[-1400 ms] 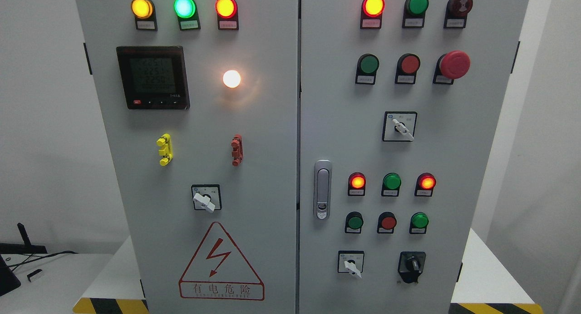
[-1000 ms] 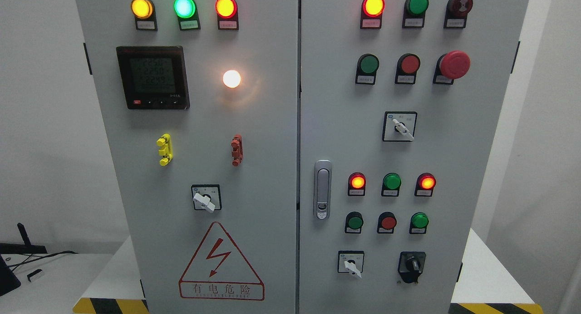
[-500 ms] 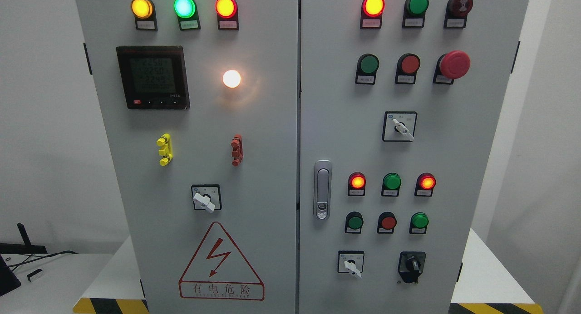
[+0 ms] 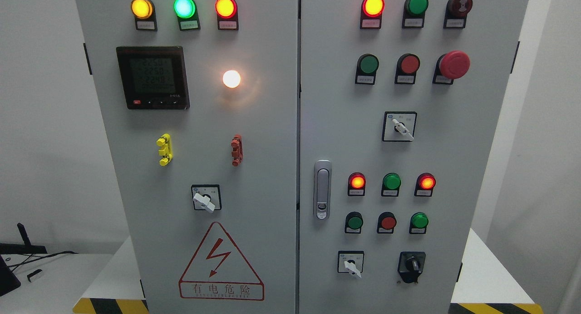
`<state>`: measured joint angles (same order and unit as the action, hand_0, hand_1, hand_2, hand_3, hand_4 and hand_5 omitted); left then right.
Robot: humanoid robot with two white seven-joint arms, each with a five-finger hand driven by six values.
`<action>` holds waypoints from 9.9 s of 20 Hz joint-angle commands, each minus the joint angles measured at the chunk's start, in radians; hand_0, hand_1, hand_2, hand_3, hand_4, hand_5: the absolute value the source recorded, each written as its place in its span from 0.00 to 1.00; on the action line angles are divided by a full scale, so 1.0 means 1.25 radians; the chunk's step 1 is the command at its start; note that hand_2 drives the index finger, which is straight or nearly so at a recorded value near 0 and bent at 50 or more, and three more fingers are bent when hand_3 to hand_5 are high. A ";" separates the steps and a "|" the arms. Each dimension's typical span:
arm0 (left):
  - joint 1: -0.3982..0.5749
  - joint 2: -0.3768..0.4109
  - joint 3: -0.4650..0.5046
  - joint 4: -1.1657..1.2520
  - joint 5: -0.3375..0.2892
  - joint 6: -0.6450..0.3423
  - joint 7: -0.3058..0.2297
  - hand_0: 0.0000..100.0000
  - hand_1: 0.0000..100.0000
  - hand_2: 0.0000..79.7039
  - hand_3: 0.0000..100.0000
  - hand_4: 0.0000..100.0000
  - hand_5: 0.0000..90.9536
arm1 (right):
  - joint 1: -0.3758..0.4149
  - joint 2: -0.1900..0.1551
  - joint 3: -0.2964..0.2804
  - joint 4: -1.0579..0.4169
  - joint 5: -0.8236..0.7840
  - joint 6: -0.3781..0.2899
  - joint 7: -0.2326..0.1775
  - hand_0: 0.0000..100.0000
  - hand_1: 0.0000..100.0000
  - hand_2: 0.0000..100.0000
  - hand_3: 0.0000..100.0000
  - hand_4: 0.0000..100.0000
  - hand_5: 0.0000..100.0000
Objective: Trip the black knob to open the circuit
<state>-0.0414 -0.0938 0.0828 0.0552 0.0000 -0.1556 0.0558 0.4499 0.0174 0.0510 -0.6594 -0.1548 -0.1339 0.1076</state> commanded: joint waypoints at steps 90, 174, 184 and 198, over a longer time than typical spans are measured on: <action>0.000 0.000 0.000 0.000 -0.025 -0.001 0.000 0.12 0.39 0.00 0.00 0.00 0.00 | -0.496 -0.151 -0.063 -0.793 -0.107 0.329 -0.141 0.49 0.86 0.48 1.00 0.97 0.88; 0.000 0.000 0.000 0.000 -0.025 -0.001 0.000 0.12 0.39 0.00 0.00 0.00 0.00 | -0.526 -0.144 0.000 -0.829 -0.090 0.346 -0.151 0.45 0.80 0.48 1.00 0.98 0.89; 0.000 0.000 0.000 0.000 -0.025 -0.001 0.000 0.12 0.39 0.00 0.00 0.00 0.00 | -0.512 -0.143 0.013 -0.835 -0.085 0.345 -0.151 0.45 0.80 0.48 1.00 0.98 0.89; 0.000 -0.001 0.000 0.000 -0.025 -0.001 0.000 0.12 0.39 0.00 0.00 0.00 0.00 | -0.521 -0.137 0.013 -0.842 -0.085 0.348 -0.152 0.45 0.79 0.48 1.00 0.99 0.89</action>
<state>-0.0414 -0.0938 0.0828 0.0552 0.0000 -0.1556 0.0558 -0.1979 -0.1563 0.0629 -1.7027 -0.2612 0.3010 -0.0821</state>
